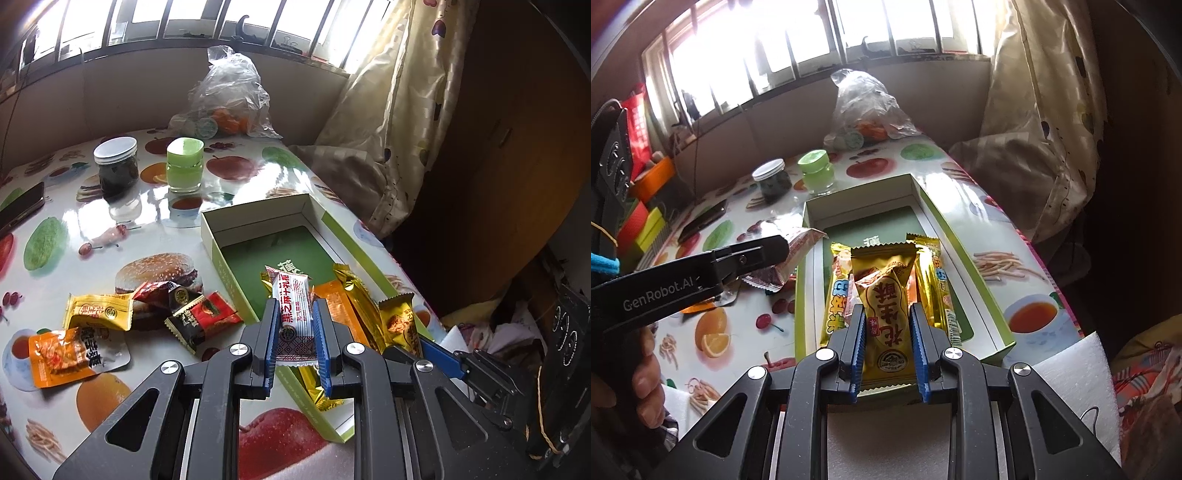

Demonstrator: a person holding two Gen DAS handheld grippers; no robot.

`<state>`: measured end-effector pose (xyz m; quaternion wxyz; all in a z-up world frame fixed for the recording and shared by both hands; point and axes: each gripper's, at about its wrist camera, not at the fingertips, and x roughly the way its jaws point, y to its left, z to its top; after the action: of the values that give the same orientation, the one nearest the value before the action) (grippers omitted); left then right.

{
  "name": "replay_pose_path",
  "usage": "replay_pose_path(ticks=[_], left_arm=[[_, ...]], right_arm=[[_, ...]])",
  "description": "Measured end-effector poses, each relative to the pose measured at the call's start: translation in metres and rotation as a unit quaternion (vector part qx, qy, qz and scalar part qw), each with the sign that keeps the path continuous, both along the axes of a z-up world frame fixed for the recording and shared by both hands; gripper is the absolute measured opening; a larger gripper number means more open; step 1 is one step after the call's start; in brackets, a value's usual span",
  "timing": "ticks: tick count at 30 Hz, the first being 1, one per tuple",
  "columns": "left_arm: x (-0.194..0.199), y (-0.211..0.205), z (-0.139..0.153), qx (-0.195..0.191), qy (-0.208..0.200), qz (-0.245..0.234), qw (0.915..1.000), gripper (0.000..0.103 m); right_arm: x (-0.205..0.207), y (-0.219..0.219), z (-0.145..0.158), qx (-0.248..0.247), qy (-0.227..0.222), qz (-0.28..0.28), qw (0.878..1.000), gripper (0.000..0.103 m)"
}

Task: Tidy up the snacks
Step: 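Carry the yellow bar and white-and-red candy into the green box with both tools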

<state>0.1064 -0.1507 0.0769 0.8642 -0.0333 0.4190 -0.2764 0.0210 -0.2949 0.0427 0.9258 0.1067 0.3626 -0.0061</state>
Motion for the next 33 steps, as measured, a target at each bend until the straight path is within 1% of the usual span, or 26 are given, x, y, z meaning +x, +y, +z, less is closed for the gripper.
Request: replay_pose_path(ticks=[8,15,25,31,33], left_arm=[[0.011,-0.012,-0.008,0.002,0.007,-0.005,1.0,0.019],[0.021,-0.017,-0.019,0.007,0.018,0.002,0.9998,0.019],[0.029,-0.028,-0.031,0.019,0.031,-0.004,0.9993,0.019],[0.031,-0.031,-0.036,0.022,0.035,-0.005,0.9991,0.019],[0.031,-0.031,-0.036,0.02,0.036,-0.006,0.9991,0.019]], right_arm=[[0.015,-0.008,-0.01,-0.012,0.019,-0.013,1.0,0.022],[0.028,-0.012,-0.022,-0.019,0.037,-0.018,0.999,0.022],[0.041,-0.007,-0.025,-0.048,0.034,-0.018,0.998,0.022],[0.048,-0.002,-0.025,-0.084,0.033,-0.015,0.996,0.022],[0.049,-0.001,-0.026,-0.089,0.032,-0.013,0.995,0.023]])
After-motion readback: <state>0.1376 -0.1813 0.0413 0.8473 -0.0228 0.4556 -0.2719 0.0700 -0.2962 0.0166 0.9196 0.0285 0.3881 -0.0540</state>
